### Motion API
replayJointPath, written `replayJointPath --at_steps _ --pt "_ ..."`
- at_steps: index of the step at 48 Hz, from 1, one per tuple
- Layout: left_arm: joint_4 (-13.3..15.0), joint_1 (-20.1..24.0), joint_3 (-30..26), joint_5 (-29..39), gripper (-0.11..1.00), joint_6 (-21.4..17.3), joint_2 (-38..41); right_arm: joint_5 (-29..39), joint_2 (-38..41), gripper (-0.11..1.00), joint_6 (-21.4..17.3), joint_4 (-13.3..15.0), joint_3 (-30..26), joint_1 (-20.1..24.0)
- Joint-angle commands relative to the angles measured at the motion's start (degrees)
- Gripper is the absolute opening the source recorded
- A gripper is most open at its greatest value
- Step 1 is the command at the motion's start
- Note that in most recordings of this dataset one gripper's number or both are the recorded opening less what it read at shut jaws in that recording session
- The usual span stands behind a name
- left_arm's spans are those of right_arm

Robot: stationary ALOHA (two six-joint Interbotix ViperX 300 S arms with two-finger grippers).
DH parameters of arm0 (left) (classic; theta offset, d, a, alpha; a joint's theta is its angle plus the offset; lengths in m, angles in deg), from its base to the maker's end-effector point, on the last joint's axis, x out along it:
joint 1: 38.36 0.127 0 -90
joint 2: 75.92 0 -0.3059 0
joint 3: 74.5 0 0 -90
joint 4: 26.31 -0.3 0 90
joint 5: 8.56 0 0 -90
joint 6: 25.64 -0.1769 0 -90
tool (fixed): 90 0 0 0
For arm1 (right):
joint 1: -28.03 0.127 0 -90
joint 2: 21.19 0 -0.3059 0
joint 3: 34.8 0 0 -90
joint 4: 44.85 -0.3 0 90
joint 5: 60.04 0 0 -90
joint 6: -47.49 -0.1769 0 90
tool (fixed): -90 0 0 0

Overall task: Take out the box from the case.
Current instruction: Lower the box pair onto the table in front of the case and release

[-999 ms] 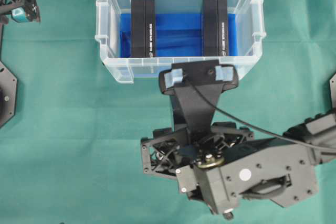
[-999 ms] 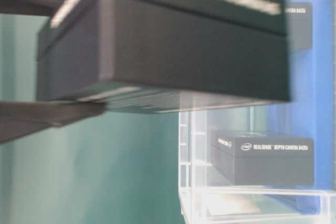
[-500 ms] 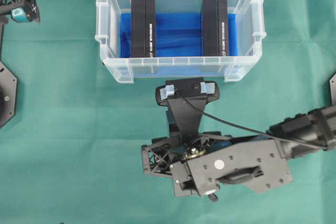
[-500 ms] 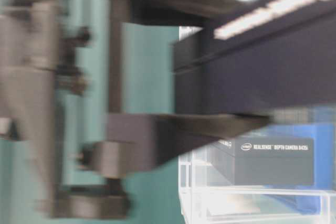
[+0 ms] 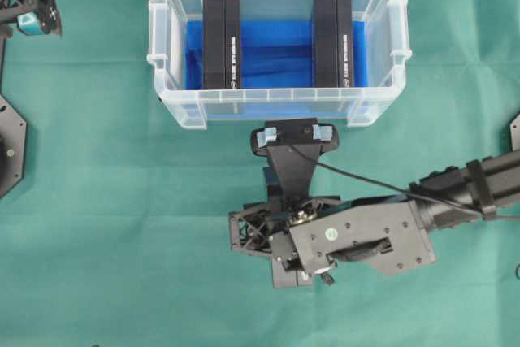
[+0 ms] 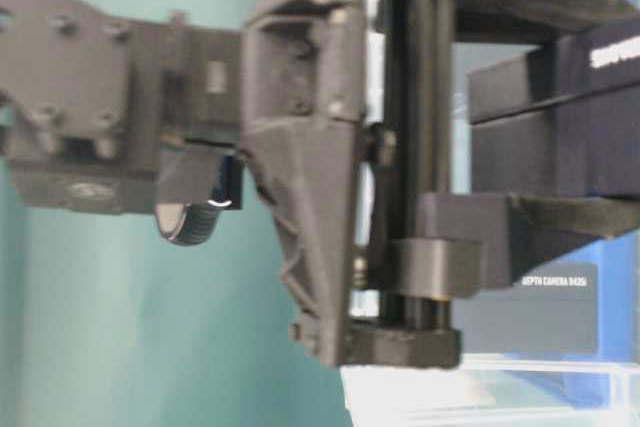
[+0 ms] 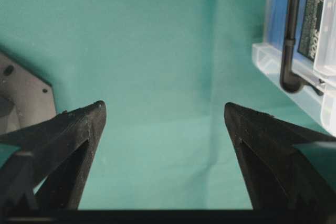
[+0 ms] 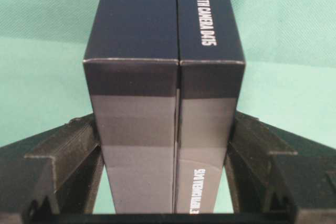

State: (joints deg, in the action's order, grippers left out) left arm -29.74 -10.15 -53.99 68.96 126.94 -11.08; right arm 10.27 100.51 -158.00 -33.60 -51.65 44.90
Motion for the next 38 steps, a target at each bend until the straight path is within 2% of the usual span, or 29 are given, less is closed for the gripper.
replayJointPath --at_steps 1,11,38 --pt "-0.26 0.00 -0.62 -0.18 0.99 0.00 -0.18 -2.11 -1.14 0.68 0.00 -0.26 0.35 -0.18" --pt "-0.26 -0.09 -0.44 -0.18 0.99 0.00 -0.18 -3.08 -0.88 0.68 0.00 -0.79 1.58 -0.26" --pt "-0.26 -0.09 -0.35 -0.09 0.99 -0.09 -0.26 -3.25 -1.41 0.68 0.44 0.26 1.58 -0.53"
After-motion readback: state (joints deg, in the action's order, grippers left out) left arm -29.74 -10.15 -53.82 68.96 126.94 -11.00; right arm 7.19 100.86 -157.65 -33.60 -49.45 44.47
